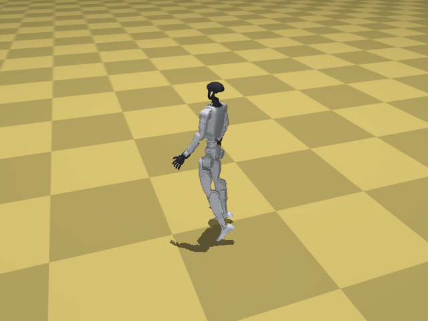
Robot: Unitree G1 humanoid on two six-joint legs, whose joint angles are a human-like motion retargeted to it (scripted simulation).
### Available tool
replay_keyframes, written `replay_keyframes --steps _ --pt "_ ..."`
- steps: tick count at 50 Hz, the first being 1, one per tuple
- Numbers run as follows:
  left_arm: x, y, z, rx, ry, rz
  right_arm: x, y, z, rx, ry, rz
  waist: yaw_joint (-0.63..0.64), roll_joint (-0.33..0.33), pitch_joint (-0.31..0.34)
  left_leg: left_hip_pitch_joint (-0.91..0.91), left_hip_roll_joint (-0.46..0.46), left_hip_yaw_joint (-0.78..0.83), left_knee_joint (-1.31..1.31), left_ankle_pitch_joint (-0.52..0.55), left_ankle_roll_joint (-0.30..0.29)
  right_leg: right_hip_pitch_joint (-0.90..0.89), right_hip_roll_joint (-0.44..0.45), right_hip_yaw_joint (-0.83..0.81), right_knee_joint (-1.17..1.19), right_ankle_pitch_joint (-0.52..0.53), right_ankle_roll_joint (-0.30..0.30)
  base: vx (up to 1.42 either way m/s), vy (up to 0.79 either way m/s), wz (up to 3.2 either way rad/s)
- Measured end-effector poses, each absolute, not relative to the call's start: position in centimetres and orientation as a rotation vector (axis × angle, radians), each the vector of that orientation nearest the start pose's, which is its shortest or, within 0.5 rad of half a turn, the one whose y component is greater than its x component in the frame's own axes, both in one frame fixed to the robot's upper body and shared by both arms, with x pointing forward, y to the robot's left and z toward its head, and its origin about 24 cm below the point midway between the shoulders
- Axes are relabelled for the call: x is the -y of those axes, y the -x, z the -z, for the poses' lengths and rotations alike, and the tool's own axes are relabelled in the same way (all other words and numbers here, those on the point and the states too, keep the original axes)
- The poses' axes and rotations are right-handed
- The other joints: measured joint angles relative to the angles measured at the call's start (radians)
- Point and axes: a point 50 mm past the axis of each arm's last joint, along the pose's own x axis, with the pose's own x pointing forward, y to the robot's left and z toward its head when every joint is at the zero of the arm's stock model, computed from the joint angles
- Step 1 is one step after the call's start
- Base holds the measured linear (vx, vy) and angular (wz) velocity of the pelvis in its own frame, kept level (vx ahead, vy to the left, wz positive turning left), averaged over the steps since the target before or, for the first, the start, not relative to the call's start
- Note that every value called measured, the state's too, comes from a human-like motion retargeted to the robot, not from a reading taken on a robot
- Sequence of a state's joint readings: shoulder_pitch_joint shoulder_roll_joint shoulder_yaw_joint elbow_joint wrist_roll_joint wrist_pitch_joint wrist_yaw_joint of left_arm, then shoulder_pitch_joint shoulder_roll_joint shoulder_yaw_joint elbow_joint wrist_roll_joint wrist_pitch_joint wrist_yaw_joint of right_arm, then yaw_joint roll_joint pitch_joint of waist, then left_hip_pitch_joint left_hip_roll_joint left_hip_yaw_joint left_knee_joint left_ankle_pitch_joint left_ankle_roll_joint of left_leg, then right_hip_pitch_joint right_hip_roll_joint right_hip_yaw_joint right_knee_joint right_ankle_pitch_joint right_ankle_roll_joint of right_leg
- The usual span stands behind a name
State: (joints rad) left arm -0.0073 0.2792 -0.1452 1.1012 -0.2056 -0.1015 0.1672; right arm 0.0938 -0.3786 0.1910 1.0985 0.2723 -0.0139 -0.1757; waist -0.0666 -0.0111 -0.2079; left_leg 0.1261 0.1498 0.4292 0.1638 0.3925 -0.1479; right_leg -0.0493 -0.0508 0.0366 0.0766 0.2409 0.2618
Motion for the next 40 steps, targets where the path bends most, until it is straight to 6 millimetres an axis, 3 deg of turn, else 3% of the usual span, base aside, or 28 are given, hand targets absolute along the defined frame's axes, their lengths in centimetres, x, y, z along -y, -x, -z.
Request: replay_keyframes --steps 9,23,33,40 --pt "-25.0 -12.2 14.2 -0.991 -0.218 -0.299 31.1 -9.4 12.8 -1.048 0.212 0.557 0.008 0.002 -0.008 -0.007 -0.012 -0.034 0.019 0.011 0.008 0.0 -0.009 -0.004 0.006 0.005 0.0 0.01 0.0 -0.08" --pt "-24.4 -13.3 14.0 -0.952 -0.183 -0.304 35.6 -7.8 10.9 -1.038 0.24 0.745 0.006 -0.001 -0.021 -0.027 -0.055 -0.101 0.008 0.022 0.005 -0.001 -0.059 -0.027 0.004 -0.007 0.0 0.02 0.05 0.12" --pt "-25.3 -13.5 13.2 -0.892 -0.16 -0.332 35.4 -5.8 11.3 -1.088 0.224 0.766 0.01 -0.03 0.003 -0.031 -0.12 -0.097 -0.017 0.014 0.031 -0.017 -0.144 -0.081 0.041 -0.058 0.0 -0.01 0.1 0.23" --pt "-26.1 -13.1 12.8 -0.867 -0.159 -0.36 34.7 -4.7 12.0 -1.147 0.231 0.73 0.028 -0.014 0.04 -0.039 -0.138 -0.22 -0.019 -0.07 0.011 -0.033 -0.167 -0.145 0.079 -0.118 -0.06 -0.05 0.11 0.42"
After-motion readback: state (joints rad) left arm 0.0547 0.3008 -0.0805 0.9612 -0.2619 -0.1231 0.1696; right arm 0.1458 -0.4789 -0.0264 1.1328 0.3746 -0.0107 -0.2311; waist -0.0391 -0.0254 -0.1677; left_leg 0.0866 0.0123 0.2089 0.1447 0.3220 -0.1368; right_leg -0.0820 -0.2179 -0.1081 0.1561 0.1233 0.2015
